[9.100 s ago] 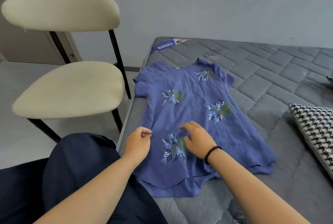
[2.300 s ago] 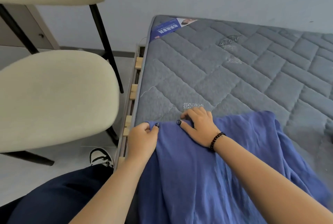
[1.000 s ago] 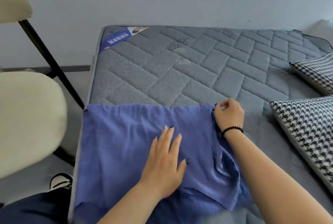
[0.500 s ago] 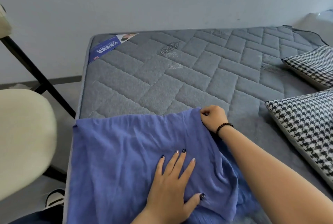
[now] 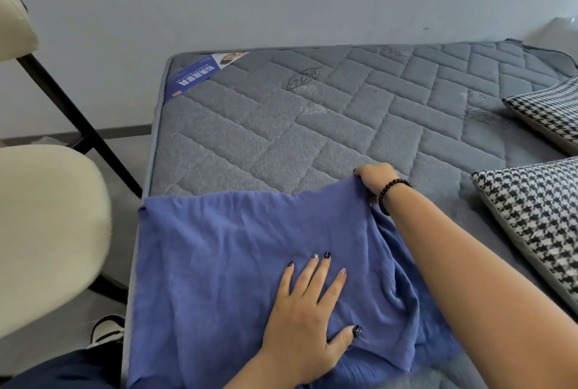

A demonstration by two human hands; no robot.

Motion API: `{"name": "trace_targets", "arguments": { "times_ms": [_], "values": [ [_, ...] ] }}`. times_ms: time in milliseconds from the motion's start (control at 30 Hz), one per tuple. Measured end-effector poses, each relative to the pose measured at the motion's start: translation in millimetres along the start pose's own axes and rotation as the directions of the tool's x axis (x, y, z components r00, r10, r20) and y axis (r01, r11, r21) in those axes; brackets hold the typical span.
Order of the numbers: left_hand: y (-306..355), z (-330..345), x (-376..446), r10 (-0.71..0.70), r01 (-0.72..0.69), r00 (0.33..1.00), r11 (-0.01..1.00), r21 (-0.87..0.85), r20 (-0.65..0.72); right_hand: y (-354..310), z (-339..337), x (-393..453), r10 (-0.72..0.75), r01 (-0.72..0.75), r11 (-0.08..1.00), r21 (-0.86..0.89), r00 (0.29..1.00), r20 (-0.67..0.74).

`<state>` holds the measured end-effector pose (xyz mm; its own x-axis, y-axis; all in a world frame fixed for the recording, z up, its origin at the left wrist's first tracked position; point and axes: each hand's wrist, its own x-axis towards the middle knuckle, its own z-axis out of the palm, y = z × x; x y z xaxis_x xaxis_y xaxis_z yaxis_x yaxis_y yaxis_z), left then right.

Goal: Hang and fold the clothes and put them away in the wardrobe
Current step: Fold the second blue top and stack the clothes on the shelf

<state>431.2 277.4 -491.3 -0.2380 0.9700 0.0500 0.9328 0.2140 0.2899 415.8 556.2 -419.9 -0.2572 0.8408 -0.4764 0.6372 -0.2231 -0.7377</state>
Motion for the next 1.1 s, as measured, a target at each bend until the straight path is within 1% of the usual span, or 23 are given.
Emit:
{"name": "trace_targets", "arguments": {
  "times_ms": [100,167,233,333,367,433,467,500,533,600,633,667,700,767,800,867,933,1000,1033,1100],
  "values": [
    [0,-1,-1,-0.001,0.001,1.0,1.0,0.011,0.012,5,-1,2,0.073,-0.091,0.965,0.246,0.994,0.082],
    [0,-1,-1,0.002,-0.002,1.0,1.0,0.015,0.018,15,-3,10,0.09,-0.122,0.947,0.296,0.989,0.119],
    [0,-1,-2,0.01,-0.01,1.0,1.0,0.018,0.02,23,-9,17,0.091,-0.121,0.951,0.284,0.989,0.116],
    [0,-1,-5,0.027,-0.028,0.999,0.999,0.021,0.021,22,-25,11,0.035,-0.032,0.983,0.178,0.999,-0.011],
    [0,0,-6,0.033,-0.033,0.999,0.999,0.022,0.02,22,-29,10,0.025,-0.013,0.983,0.181,0.998,-0.064],
    [0,0,-7,0.038,-0.038,0.999,0.999,0.028,0.019,26,-31,11,0.015,0.027,0.957,0.289,0.989,-0.144],
    [0,0,-7,0.038,-0.039,0.999,0.999,0.036,0.021,27,-30,9,0.015,0.027,0.947,0.321,0.992,-0.129],
    [0,0,-7,0.039,-0.04,0.999,0.998,0.046,0.024,29,-28,7,-0.008,0.03,0.943,0.331,0.998,-0.067],
    [0,1,-7,0.04,-0.042,0.999,0.998,0.054,0.025,30,-27,4,-0.036,0.026,0.943,0.331,0.999,0.023],
    [5,2,-8,0.047,-0.047,0.999,0.998,0.052,0.012,32,-29,-1,-0.081,0.018,0.962,0.273,0.971,0.224],
    [9,3,-8,0.062,-0.062,0.998,0.997,0.039,-0.002,32,-32,-4,-0.098,0.033,0.976,0.217,0.95,0.296],
    [14,3,-7,0.092,-0.092,0.996,0.996,0.021,-0.014,32,-36,-3,-0.114,0.065,0.986,0.155,0.933,0.34],
    [22,3,-6,0.135,-0.135,0.991,0.991,0.007,-0.019,33,-39,-4,-0.123,0.099,0.991,0.088,0.929,0.35],
    [40,4,-1,0.221,-0.221,0.975,0.975,0.008,-0.005,34,-44,-2,-0.154,0.18,0.982,-0.061,0.942,0.297],
    [50,5,3,0.24,-0.24,0.971,0.971,0.013,0.008,34,-46,-1,-0.18,0.219,0.966,-0.137,0.951,0.253],
    [65,9,10,0.223,-0.224,0.974,0.974,0.025,0.033,33,-51,-3,-0.237,0.256,0.947,-0.194,0.965,0.112],
    [74,12,17,0.194,-0.196,0.98,0.979,0.059,0.036,34,-54,2,-0.275,0.268,0.951,-0.155,0.961,-0.029],
    [78,16,20,0.18,-0.182,0.983,0.98,0.082,0.03,38,-57,7,-0.262,0.256,0.964,-0.067,0.958,-0.119],
    [80,18,20,0.182,-0.182,0.983,0.98,0.081,0.016,41,-57,8,-0.242,0.242,0.97,-0.016,0.962,-0.126],
    [84,22,19,0.222,-0.218,0.974,0.972,0.083,-0.044,50,-56,12,-0.177,0.187,0.976,0.115,0.98,-0.088]
  ]
}}
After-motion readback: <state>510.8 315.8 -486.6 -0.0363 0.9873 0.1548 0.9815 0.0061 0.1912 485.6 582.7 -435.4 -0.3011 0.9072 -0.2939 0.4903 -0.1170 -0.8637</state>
